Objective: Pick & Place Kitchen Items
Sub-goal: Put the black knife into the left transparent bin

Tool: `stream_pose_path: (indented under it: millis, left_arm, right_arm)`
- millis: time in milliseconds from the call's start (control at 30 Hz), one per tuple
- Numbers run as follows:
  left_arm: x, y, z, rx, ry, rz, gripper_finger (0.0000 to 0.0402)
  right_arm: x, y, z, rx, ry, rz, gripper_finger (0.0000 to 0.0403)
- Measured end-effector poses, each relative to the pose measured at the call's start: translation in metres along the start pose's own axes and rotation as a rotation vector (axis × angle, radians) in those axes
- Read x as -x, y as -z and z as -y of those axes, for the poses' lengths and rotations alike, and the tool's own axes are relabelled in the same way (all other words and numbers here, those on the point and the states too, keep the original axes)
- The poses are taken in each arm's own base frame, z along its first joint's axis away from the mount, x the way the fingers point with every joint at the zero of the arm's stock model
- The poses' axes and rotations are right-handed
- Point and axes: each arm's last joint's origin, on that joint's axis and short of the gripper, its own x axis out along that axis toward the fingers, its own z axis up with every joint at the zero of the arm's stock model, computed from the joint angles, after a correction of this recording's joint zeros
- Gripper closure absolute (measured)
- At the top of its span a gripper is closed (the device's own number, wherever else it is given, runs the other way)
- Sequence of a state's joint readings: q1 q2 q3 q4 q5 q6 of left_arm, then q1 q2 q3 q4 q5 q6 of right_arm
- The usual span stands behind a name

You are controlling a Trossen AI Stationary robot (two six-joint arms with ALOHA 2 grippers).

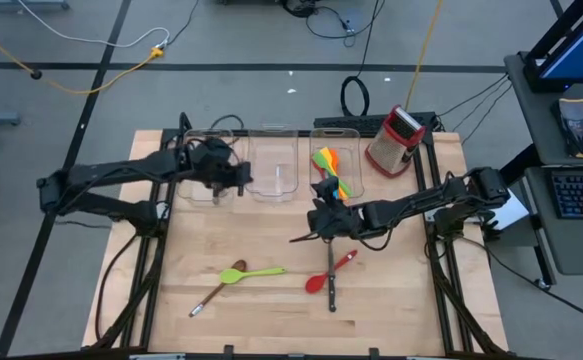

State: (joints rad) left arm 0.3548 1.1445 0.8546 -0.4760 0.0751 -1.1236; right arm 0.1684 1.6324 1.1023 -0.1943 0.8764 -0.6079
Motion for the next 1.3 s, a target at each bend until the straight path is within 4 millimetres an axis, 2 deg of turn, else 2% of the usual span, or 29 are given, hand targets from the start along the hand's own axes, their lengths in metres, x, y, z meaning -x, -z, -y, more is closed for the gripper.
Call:
stream_pose_path:
  millis: [267,500,733,1067,1300]
  left_arm:
    - [0.032,-0.01,-0.033,0.081,-0.239,0.085,0.0318]
    - [0.037,-0.02,-0.053,0.139,-0.391,0.098,0.0318]
    - [0.028,-0.028,-0.069,0.185,-0.54,0.066,0.0318]
    - [0.001,-0.031,-0.08,0.22,-0.671,-0.057,0.0318]
    - [-0.007,-0.031,-0.083,0.232,-0.704,-0.079,0.0318]
  right_arm:
    - [0.016,0.015,0.005,-0.179,-0.251,0.019,0.0151]
    - [0.036,0.028,0.023,-0.356,-0.476,0.062,0.0151]
    - [0.047,0.036,0.034,-0.458,-0.607,0.089,0.0151]
    - [0.052,0.036,0.035,-0.483,-0.613,0.093,0.0151]
    - [0.052,0.036,0.035,-0.503,-0.615,0.084,0.0151]
